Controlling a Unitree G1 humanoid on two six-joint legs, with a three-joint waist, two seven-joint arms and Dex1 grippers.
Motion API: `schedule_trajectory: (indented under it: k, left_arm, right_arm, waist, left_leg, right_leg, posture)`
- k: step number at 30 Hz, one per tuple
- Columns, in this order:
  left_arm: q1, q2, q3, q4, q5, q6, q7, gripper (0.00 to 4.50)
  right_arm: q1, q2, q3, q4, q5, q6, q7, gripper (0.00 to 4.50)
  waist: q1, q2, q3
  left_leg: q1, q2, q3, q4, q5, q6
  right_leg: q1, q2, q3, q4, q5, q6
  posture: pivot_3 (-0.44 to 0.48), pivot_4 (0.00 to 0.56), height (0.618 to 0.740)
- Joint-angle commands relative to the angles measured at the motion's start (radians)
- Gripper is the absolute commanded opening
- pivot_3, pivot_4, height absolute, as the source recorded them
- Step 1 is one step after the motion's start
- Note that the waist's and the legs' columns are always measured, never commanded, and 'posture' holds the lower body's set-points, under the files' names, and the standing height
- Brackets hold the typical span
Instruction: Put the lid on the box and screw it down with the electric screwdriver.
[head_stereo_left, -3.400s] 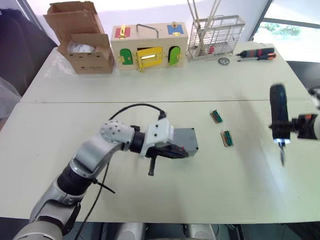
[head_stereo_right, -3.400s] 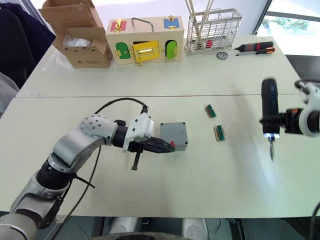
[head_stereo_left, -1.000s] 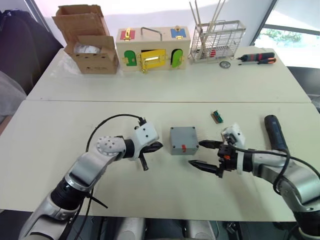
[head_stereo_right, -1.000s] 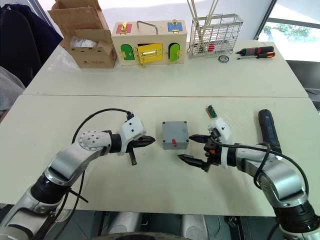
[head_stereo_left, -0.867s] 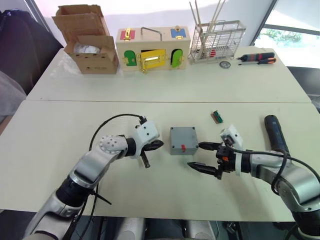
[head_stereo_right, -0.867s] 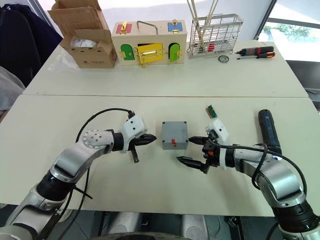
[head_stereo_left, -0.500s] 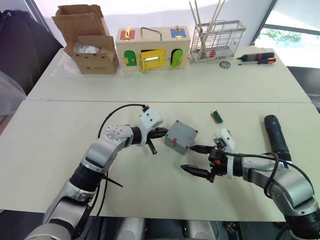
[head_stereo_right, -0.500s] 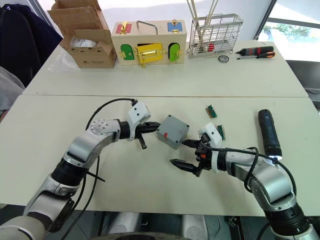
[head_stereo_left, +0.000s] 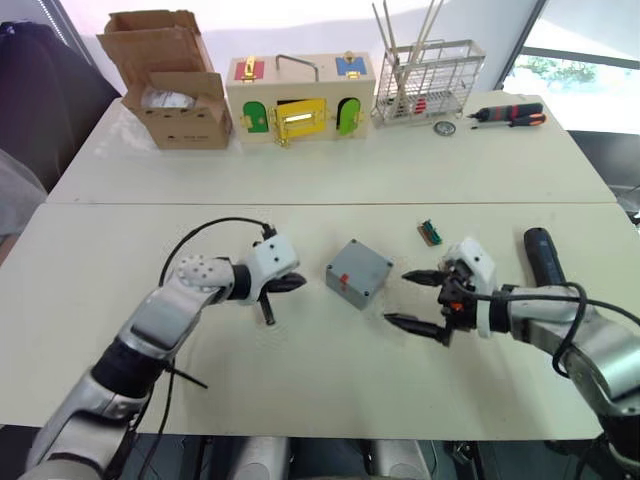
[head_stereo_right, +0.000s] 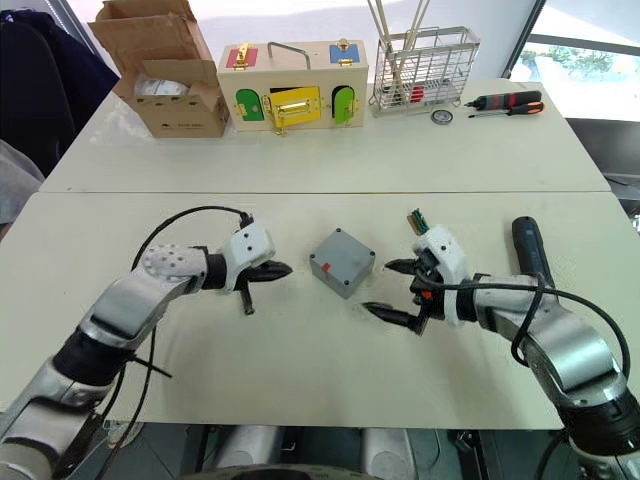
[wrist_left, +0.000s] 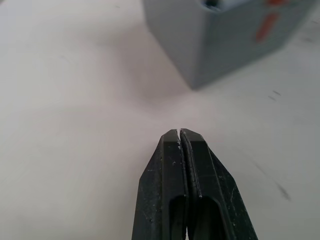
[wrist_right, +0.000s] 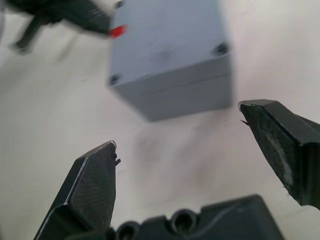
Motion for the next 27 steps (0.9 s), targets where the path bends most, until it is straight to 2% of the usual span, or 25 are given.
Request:
schedule_trajectory:
  k: [1, 2, 6, 11, 17, 27]
  left_arm:
    - [0.035, 0.007, 0.014, -0.105, -0.053, 0.032, -0.027, 0.0]
    - [0.041, 0.004, 0.012, -0.113, -0.056, 0.035, -0.025, 0.0]
    - [0.027, -0.119, 0.01, -0.06, -0.056, 0.053, 0.068, 0.0]
    - [0.004, -0.179, -0.015, 0.005, -0.021, 0.024, 0.099, 0.0]
    - [-0.033, -0.201, -0.025, 0.101, 0.028, -0.037, 0.12, 0.0]
    - [-0.029, -0.203, -0.018, 0.093, 0.031, -0.069, 0.118, 0.0]
  right_arm:
    - [-0.041, -0.012, 0.057, 0.069, -0.083, -0.113, 0.054, 4.49]
    - [-0.05, -0.012, 0.069, 0.087, -0.101, -0.138, 0.066, 4.49]
    - [-0.122, 0.034, 0.119, 0.166, -0.142, -0.205, 0.108, 4.49]
    - [-0.138, 0.054, 0.136, 0.193, -0.158, -0.246, 0.152, 4.49]
    - [-0.104, 0.054, 0.129, 0.116, -0.124, -0.2, 0.185, 4.49]
    - [-0.029, 0.076, 0.101, -0.002, -0.087, -0.091, 0.136, 4.49]
  waist:
    - [0.004, 0.0, 0.0]
    - [0.005, 0.0, 0.0]
    - [0.004, 0.0, 0.0]
    - [0.003, 0.0, 0.0]
    - [0.004, 0.0, 0.0]
    - [0.005, 0.0, 0.0]
  left_leg:
    - [0.0, 0.0, 0.0, 0.0, 0.0, 0.0]
    - [0.0, 0.0, 0.0, 0.0, 0.0, 0.0]
    - [0.0, 0.0, 0.0, 0.001, 0.0, 0.0]
    - [0.0, -0.001, 0.0, 0.0, 0.0, 0.0]
    - [0.0, -0.001, 0.0, 0.001, 0.0, 0.0]
    - [0.0, -0.001, 0.0, 0.001, 0.0, 0.0]
  right_leg:
    - [0.0, 0.0, 0.0, 0.0, 0.0, 0.0]
    - [0.0, 0.0, 0.0, 0.0, 0.0, 0.0]
    - [0.001, 0.0, 0.0, 0.0, 0.0, 0.0]
    - [0.0, 0.0, 0.0, 0.0, 0.0, 0.0]
    - [0.0, 0.0, 0.0, 0.0, 0.0, 0.0]
    - [0.0, 0.0, 0.0, 0.0, 0.0, 0.0]
  posture:
    - [0.0, 0.15, 0.73]
    - [0.0, 0.15, 0.73]
    - [0.0, 0.15, 0.73]
    - [0.0, 0.15, 0.73]
    - [0.0, 0.15, 0.73]
    - [0.0, 0.15, 0.73]
